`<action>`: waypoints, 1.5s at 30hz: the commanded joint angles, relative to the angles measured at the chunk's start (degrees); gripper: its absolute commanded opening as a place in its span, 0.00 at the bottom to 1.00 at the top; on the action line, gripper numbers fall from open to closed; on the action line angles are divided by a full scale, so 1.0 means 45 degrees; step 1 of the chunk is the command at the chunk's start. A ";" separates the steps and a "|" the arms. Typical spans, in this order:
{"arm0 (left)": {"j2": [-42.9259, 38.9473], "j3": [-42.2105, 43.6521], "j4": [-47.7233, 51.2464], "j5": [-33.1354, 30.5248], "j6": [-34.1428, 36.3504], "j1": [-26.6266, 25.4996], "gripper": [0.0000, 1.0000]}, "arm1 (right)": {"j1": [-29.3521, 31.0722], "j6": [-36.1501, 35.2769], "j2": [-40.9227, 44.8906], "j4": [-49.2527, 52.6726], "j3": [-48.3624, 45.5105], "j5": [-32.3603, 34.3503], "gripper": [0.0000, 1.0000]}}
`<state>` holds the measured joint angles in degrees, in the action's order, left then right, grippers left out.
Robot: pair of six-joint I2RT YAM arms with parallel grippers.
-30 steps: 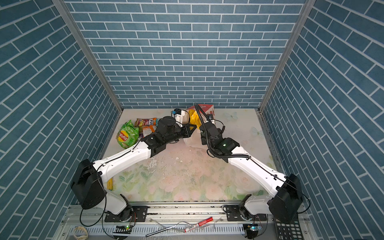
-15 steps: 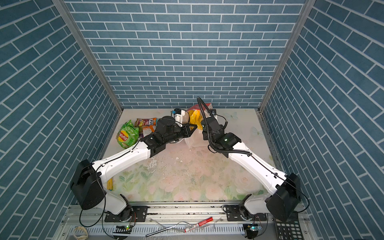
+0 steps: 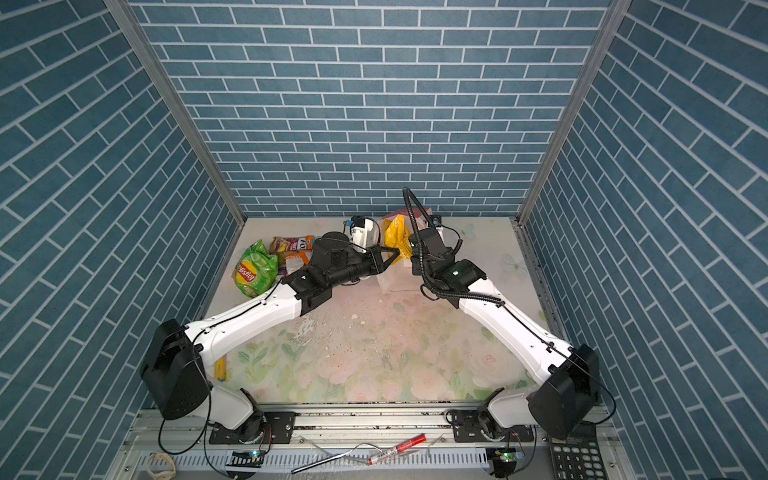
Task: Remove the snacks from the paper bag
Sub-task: 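Carry the yellow packet to the snack pile with left while right tilts bag up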
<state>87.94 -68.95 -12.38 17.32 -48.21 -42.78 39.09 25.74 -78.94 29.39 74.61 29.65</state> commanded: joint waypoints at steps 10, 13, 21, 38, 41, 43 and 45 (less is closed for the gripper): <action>-0.0825 0.0068 -0.0089 -0.0119 0.0238 -0.0180 0.00 | -0.0551 0.0710 -0.0797 0.1028 0.1198 -0.0030 0.00; -0.0994 0.0051 -0.0039 -0.0157 0.0270 -0.0218 0.00 | -0.0656 0.0724 -0.0769 0.1062 0.1232 -0.0138 0.00; -0.1785 0.0016 0.0221 -0.0304 0.0473 -0.0238 0.00 | -0.1066 0.0786 -0.0913 0.1188 0.1423 -0.0404 0.00; -0.4221 0.0294 0.2301 -0.1394 0.1486 0.1309 0.00 | -0.2121 0.0845 -0.1150 0.1107 0.1716 -0.1505 0.00; -0.4501 0.0466 0.2489 -0.1183 0.1469 0.2026 0.00 | -0.2410 0.0826 -0.1207 0.1118 0.1751 -0.1754 0.00; -0.4697 0.0607 0.2701 -0.0915 0.1290 0.2774 0.00 | -0.2579 0.0804 -0.1294 0.1155 0.1842 -0.1962 0.00; -0.4851 0.0931 0.2746 -0.0661 0.1033 0.3555 0.00 | -0.2740 0.0785 -0.1390 0.1206 0.1929 -0.2128 0.00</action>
<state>67.48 -66.48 -1.30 12.80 -42.98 -30.28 27.59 27.22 -84.29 34.22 81.19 21.61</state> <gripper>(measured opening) 0.045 0.053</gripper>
